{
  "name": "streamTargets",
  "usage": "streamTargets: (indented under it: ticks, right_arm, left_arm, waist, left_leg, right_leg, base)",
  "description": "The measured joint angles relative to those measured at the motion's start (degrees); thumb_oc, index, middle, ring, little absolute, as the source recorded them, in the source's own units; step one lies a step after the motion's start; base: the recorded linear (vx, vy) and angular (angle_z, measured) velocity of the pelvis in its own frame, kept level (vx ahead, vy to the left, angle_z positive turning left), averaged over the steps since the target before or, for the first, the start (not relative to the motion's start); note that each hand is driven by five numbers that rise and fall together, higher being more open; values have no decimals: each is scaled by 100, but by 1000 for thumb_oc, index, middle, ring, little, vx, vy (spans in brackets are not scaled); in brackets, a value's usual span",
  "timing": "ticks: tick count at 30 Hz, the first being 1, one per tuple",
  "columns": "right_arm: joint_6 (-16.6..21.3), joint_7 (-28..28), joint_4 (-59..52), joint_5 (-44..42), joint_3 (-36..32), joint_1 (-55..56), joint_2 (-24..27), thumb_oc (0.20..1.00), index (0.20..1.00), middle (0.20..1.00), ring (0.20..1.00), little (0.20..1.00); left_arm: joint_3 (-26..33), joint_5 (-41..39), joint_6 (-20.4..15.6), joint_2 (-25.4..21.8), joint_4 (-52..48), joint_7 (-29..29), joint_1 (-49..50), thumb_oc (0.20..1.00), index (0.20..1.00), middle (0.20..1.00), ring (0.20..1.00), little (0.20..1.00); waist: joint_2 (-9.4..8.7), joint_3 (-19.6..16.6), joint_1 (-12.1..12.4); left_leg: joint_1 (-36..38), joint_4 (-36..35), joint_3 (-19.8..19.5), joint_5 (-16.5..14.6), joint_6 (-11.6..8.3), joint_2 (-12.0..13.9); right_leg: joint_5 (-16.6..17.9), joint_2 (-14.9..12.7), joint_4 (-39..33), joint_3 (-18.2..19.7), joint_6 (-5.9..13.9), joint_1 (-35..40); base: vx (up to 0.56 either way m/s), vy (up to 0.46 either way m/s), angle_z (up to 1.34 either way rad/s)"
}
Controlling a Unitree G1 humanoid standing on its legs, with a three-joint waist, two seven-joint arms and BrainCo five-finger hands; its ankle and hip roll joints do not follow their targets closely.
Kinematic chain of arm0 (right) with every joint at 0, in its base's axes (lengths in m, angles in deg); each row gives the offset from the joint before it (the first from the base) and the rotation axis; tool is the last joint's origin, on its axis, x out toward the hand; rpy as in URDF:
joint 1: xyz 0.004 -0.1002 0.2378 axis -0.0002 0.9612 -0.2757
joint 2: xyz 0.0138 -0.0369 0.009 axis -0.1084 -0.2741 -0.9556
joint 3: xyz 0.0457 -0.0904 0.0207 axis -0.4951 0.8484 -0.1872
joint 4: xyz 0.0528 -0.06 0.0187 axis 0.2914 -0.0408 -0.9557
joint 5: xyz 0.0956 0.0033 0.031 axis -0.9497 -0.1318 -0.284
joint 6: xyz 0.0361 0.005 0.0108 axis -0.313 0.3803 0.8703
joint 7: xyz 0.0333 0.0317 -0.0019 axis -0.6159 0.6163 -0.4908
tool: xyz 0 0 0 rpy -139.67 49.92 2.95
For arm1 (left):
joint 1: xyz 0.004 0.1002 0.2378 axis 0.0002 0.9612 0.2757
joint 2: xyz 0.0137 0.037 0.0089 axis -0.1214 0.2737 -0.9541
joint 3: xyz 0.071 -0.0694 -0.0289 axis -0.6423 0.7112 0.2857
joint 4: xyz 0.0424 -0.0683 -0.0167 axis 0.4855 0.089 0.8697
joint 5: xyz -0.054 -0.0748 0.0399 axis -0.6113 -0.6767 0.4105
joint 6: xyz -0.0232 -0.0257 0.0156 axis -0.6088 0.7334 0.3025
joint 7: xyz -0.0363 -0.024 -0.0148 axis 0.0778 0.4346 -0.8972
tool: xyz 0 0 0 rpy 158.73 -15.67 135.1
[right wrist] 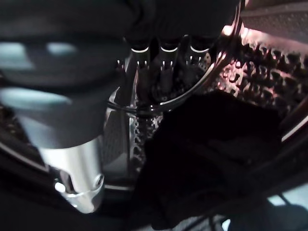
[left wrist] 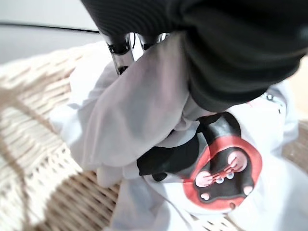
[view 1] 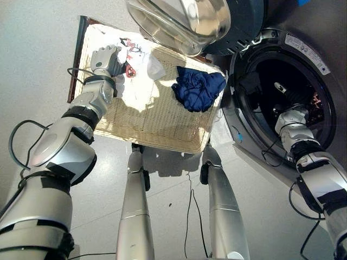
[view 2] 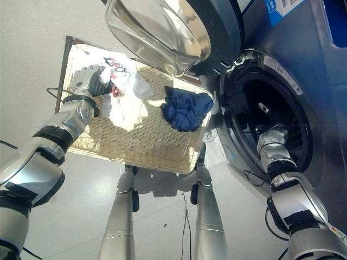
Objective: Put the clothes into the washing machine.
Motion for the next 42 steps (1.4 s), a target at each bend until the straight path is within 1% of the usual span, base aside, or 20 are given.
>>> streamTargets:
  ticks: [3,4,5,9,10,11,12,17,18,20,27,31,34,35,37,38,39,40,42]
  right_arm:
    - [80,-39,-497,12,-29,254,-78,1000,1000,1000,1000,1000]
    - [80,-39,-497,12,-29,254,-78,1000,1000,1000,1000,1000]
    - [140,-59,-852,53,-45,445,-117,1000,1000,1000,1000,1000]
    - [152,-155,-1233,137,-173,716,-234,1000,1000,1000,1000,1000]
    - [151,-155,-1232,137,-173,724,-241,1000,1000,1000,1000,1000]
    - [151,-156,-1229,137,-173,722,-242,1000,1000,1000,1000,1000]
    - [150,-160,-1216,137,-173,725,-242,1000,1000,1000,1000,1000]
    - [150,-208,-1206,137,-174,782,-241,1000,1000,1000,1000,1000]
    - [151,-208,-1201,136,-174,790,-241,1000,1000,1000,1000,1000]
    - [155,-204,-1171,132,-174,809,-241,1000,1000,1000,1000,1000]
    - [280,-182,-959,116,-148,830,-242,1000,1000,1000,1000,1000]
    - [371,-147,-897,111,-147,802,-242,1000,1000,1000,1000,1000]
    - [371,-147,-897,111,-147,802,-242,1000,1000,1000,1000,1000]
    - [378,-137,-843,111,-147,770,-242,1000,1000,1000,1000,1000]
    - [378,-137,-843,111,-147,770,-242,1000,1000,1000,1000,1000]
    - [378,-129,-807,110,-145,720,-245,1000,1000,1000,1000,1000]
    - [384,-129,-789,110,-140,690,-248,1000,1000,1000,1000,1000]
    - [414,-122,-662,96,-73,619,-280,1000,1000,1000,1000,1000]
    - [461,-88,-613,59,2,606,-302,1000,1000,1000,1000,1000]
  left_arm:
    - [474,-618,-275,20,-270,29,320,200,200,200,200,200]
    - [474,-618,-275,20,-270,29,320,200,200,200,200,200]
    - [708,-834,-443,25,-496,45,599,200,200,200,200,200]
    - [841,-826,-620,67,-829,132,932,200,200,200,200,200]
    - [824,-717,-625,81,-854,178,961,391,391,391,391,391]
    - [792,-675,-626,83,-856,205,963,859,859,859,859,859]
    - [776,-480,-623,88,-846,257,963,1000,1000,1000,1000,1000]
    - [709,-43,-590,111,-841,330,988,1000,1000,1000,1000,1000]
    - [535,108,-572,93,-843,361,984,1000,1000,1000,1000,1000]
    - [471,368,-548,69,-849,400,997,1000,1000,1000,1000,1000]
    - [205,822,-430,70,-746,686,1028,1000,1000,1000,1000,1000]
    - [18,921,-333,65,-711,712,1001,1000,1000,1000,1000,1000]
    - [18,921,-333,65,-711,712,1001,1000,1000,1000,1000,1000]
    - [-102,1047,-302,59,-689,712,1006,1000,1000,1000,1000,1000]
    - [-102,1047,-302,59,-689,712,1006,1000,1000,1000,1000,1000]
    - [-114,1066,-272,132,-601,712,1011,1000,1000,1000,1000,1000]
    - [-136,1168,-201,182,-543,714,989,200,200,200,200,200]
    - [-320,1419,2,207,-437,736,918,200,200,200,200,200]
    - [-355,1688,276,270,-436,744,901,200,200,200,200,200]
  waist:
    - [0,0,1]
    - [0,0,1]
    - [0,0,10]
    - [0,0,14]
    - [0,0,16]
    - [0,0,16]
    - [0,0,9]
    - [1,1,15]
    - [1,1,20]
    - [0,1,26]
    - [0,1,29]
    - [0,1,31]
    - [0,1,31]
    - [0,0,43]
    - [0,0,43]
    - [-2,-1,46]
    - [-7,-4,46]
    - [-24,-19,45]
    - [-32,-92,40]
  left_leg:
    - [0,-12,5,-3,-1,0]
    - [0,-12,5,-3,-1,0]
    - [-1,-28,5,-3,-1,-1]
    - [-1,-47,4,-3,-1,-1]
    - [-1,-53,4,-3,-1,-1]
    - [-1,-57,4,-3,-1,-1]
    - [-1,-61,7,-3,-1,0]
    - [0,-72,14,-2,-1,1]
    - [0,-77,14,-2,-1,1]
    - [0,-82,13,-1,0,0]
    - [0,-87,8,0,2,2]
    - [0,-101,2,-18,29,2]
    - [0,-101,2,-18,29,2]
    - [-1,-100,0,-17,29,2]
    - [-1,-100,0,-17,29,2]
    - [-2,-94,0,-18,29,1]
    - [-3,-93,-2,-18,29,1]
    - [-3,-86,-4,-18,29,1]
    - [-21,-81,-11,-18,30,0]
  right_leg:
    - [-1,0,-6,3,1,-6]
    - [-1,0,-6,3,1,-6]
    - [-2,-1,-9,4,1,-8]
    - [-19,-1,-10,4,13,-13]
    - [-21,-1,-10,4,13,-18]
    - [-21,-1,-11,4,14,-21]
    - [-22,-2,-10,4,14,-25]
    - [-25,-3,-10,4,14,-32]
    - [-29,-3,-10,3,15,-32]
    - [-33,-3,-10,3,17,-32]
    - [-37,-3,-10,3,17,-31]
    - [-37,-3,-11,2,17,-31]
    - [-37,-3,-11,2,17,-31]
    - [-37,-3,-10,2,17,-30]
    - [-37,-3,-10,2,17,-30]
    - [-37,-3,-10,2,17,-25]
    - [-37,-2,-11,2,17,-25]
    - [-36,0,-11,2,18,-23]
    - [-34,0,-26,2,22,-23]
  base:
    - [0,0,0]
    - [0,0,0]
    - [0,0,0]
    - [0,0,0]
    - [0,0,0]
    - [0,0,0]
    - [0,0,0]
    - [0,0,0]
    - [0,0,0]
    - [0,0,0]
    - [0,0,0]
    - [0,0,0]
    - [0,0,0]
    - [0,0,0]
    - [0,0,0]
    - [0,0,0]
    - [0,0,0]
    - [0,0,0]
    - [0,0,0]
